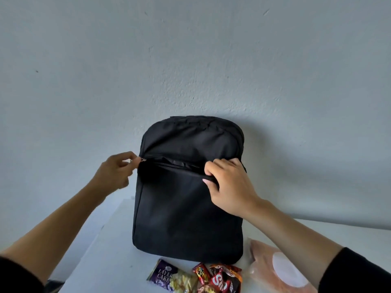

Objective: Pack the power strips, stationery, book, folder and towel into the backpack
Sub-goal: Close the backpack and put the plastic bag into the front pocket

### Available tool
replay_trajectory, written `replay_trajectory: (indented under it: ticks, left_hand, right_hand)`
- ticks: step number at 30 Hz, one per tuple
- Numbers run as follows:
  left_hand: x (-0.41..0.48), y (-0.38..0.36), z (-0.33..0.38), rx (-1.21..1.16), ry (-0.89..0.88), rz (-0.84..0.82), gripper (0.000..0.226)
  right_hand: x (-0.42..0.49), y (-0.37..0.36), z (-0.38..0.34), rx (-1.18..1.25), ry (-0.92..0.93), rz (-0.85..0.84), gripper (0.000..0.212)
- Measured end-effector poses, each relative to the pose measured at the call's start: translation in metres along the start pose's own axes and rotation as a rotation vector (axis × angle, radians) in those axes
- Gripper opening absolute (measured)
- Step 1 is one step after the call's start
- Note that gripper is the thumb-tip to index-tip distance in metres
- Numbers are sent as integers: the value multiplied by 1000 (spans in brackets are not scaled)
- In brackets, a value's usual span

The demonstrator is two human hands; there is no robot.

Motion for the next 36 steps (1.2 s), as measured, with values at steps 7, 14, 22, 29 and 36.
replay_trajectory:
  ticks: [7,14,22,29,36]
  left_hand:
    - [-45,-35,30,-100,-191,-86,45]
    - [-131,-128,-19,338,-455,-797,17]
    - [-172,-162,-55,548,-464,-884,48]
    - [-177,-166,-66,506,-390,-863,36]
    - [-100,-89,26,202,-538,-494,23]
  right_hand:
    - [-16,20,-5,178,-59,120,16]
    - [-94,-19,-19,266,86,-406,4]
    - [-175,-84,-8,11,115,-953,54]
    - [-184,-85,-10,-181,194,-968,43]
    - [-78,-13,-3,355,-147,-485,29]
Point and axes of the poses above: each hand's wrist, its own x-axis towards the middle knuckle, its own y-axis out of the back of the hand, z = x × y, the point moved 6 cm from there along x, towards the middle knuckle, and after that the axes turned 12 degrees about -y, right-handed, at the moved point
